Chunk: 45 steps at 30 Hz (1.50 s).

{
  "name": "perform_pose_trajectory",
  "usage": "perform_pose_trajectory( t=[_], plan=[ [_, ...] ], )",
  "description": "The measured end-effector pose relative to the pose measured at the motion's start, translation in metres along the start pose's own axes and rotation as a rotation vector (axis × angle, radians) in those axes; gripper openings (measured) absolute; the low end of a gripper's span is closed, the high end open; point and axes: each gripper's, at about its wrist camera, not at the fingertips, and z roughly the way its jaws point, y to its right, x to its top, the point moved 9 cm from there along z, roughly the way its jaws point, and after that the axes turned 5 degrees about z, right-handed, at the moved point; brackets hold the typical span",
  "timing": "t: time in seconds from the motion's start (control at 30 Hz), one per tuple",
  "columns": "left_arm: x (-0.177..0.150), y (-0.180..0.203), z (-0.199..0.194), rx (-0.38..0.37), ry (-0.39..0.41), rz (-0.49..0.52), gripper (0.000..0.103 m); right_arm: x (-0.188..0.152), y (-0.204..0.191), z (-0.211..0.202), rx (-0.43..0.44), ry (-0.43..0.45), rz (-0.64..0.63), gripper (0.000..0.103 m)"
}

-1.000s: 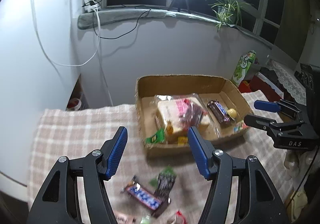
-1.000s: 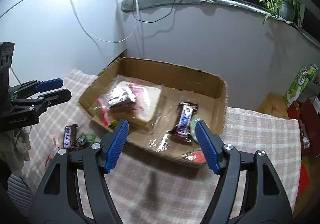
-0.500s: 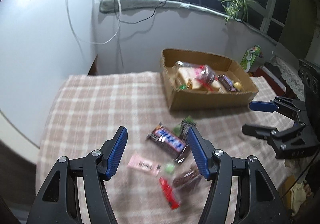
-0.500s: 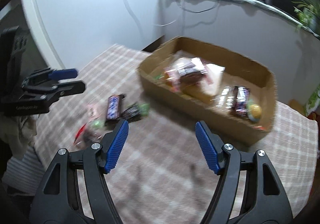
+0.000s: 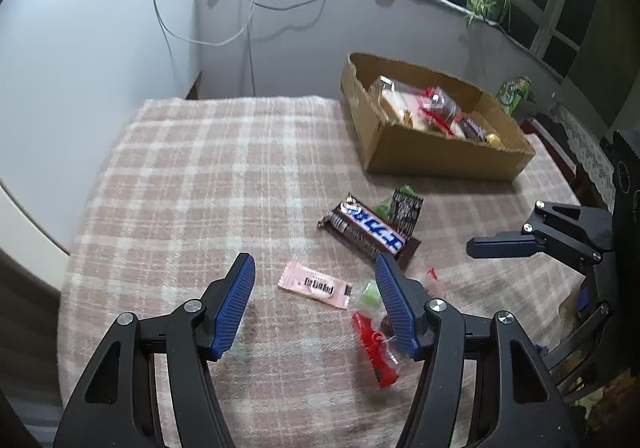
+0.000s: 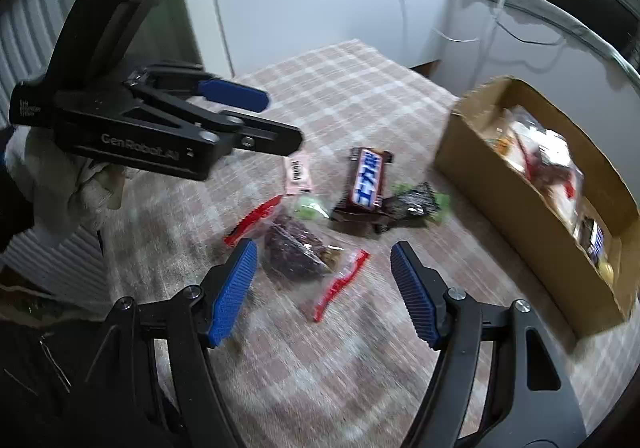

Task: Organize snacks
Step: 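Grasp the pink wrapper with the left tool while the right tool grasps a bagged pastry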

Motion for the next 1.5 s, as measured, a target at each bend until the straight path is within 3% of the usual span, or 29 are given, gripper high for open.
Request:
perform_pose_trajectory(
  t=[0.07,0.17,0.67,0.77,0.83,0.97,1.23,1.37,1.5],
  plan=[
    [-0.005,-0.001,0.005,-0.003,-0.017,0.008,0.062,0.000,-0.004,0.008,-0.002,-0.012,-0.025,0.072],
    [-0.014,0.000,0.013,-0.010,-0.048,0.028,0.054,-0.001,-0.010,0.020,0.000,-0.034,-0.062,0.072],
    [-0.023,0.003,0.040,0.050,-0.127,0.177,0.052,0.002,-0.018,0.044,0.061,-0.060,-0.117,0.072],
    [-0.021,0.005,0.043,0.054,-0.128,0.204,0.051,0.001,-0.018,0.048,0.076,-0.067,-0.101,0.064],
    [-0.022,0.008,0.044,0.050,-0.128,0.234,0.050,0.000,-0.017,0.050,0.084,-0.079,-0.095,0.054],
    [-0.024,0.012,0.043,0.045,-0.121,0.262,0.048,-0.006,-0.013,0.048,0.086,-0.091,-0.088,0.050],
    [-0.024,0.019,0.042,0.049,-0.094,0.292,0.032,-0.009,0.008,0.040,0.069,-0.097,-0.020,0.042],
    [-0.021,0.022,0.040,0.037,-0.077,0.273,0.026,-0.012,0.018,0.033,0.057,-0.085,0.006,0.042],
    [-0.019,0.024,0.035,-0.002,-0.054,0.232,0.014,-0.014,0.026,0.025,0.048,-0.066,0.038,0.041]
  ],
)
